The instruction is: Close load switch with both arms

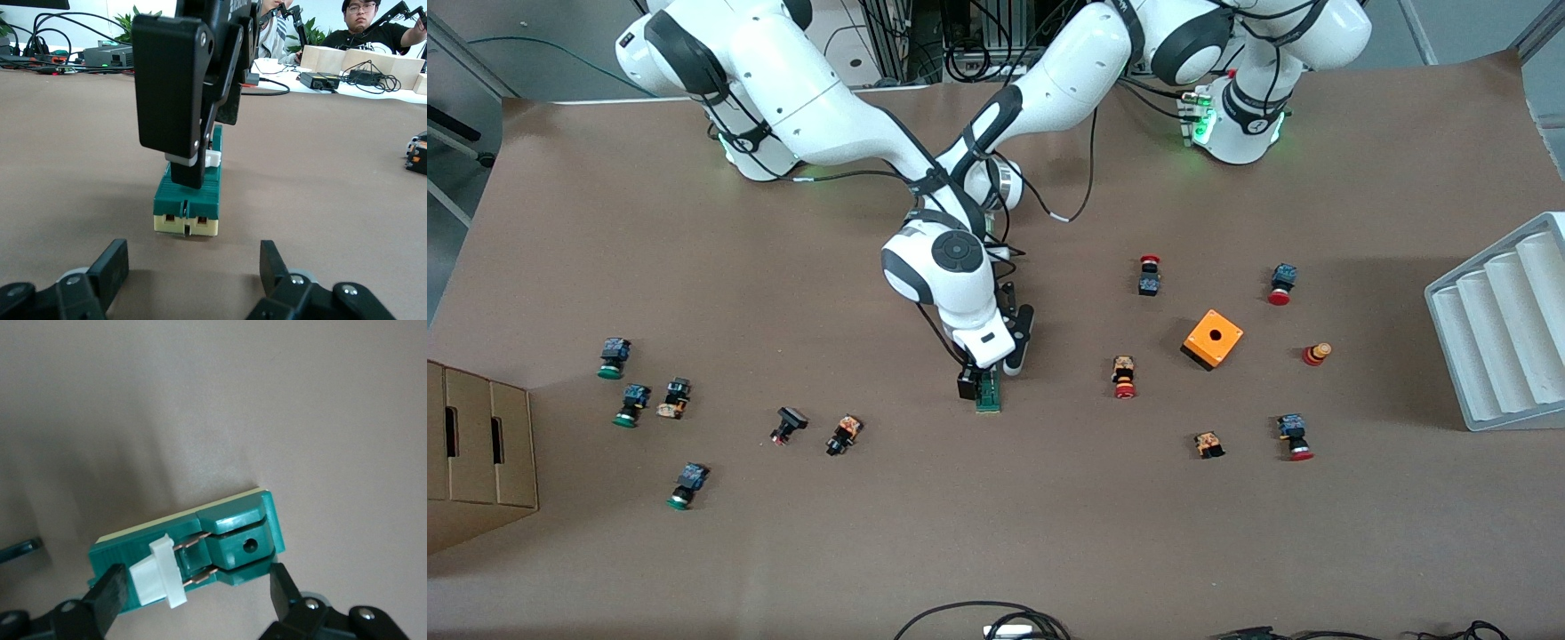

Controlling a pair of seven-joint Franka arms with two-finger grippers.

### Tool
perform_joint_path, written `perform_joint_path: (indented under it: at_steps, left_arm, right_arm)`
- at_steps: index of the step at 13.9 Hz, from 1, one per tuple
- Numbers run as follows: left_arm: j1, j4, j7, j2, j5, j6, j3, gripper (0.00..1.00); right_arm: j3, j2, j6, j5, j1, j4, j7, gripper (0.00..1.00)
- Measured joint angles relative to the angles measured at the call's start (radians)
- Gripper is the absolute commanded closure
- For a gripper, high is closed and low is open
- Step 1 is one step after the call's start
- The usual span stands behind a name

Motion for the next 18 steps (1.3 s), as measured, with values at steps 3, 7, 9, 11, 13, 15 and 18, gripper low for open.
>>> perform_joint_path:
  at_steps: [3,7,9,11,13,15,18]
  left_arm:
    - [0.0,0.0,0.0,0.0,0.0,0.0,0.0,0.12]
    - [0.0,0.0,0.0,0.0,0.0,0.0,0.0,0.12]
    - [0.0,0.0,0.0,0.0,0.0,0.0,0.0,0.12]
    - [0.0,0.0,0.0,0.0,0.0,0.0,0.0,0.12]
    - [0.0,0.0,0.0,0.0,0.0,0.0,0.0,0.12]
    - [0.0,0.0,0.0,0.0,0.0,0.0,0.0,0.12]
    - [0.0,0.0,0.0,0.0,0.0,0.0,0.0,0.12]
  right_arm:
    - [0.0,0.0,0.001,0.0,0.0,0.001,0.0,0.2]
    - [0.002,-0.004,0.0,0.0,0.002,0.001,0.0,0.26]
    - [0.0,-0.004,0.001,0.0,0.004,0.001,0.0,0.26]
    - [0.0,-0.004,0.001,0.0,0.005,0.001,0.0,0.27]
    - [0.0,-0.004,0.002,0.0,0.005,0.001,0.0,0.27]
    - [0.0,-0.004,0.003,0.0,0.005,0.001,0.0,0.27]
    - [0.0,-0.004,0.003,0.0,0.005,0.001,0.0,0.27]
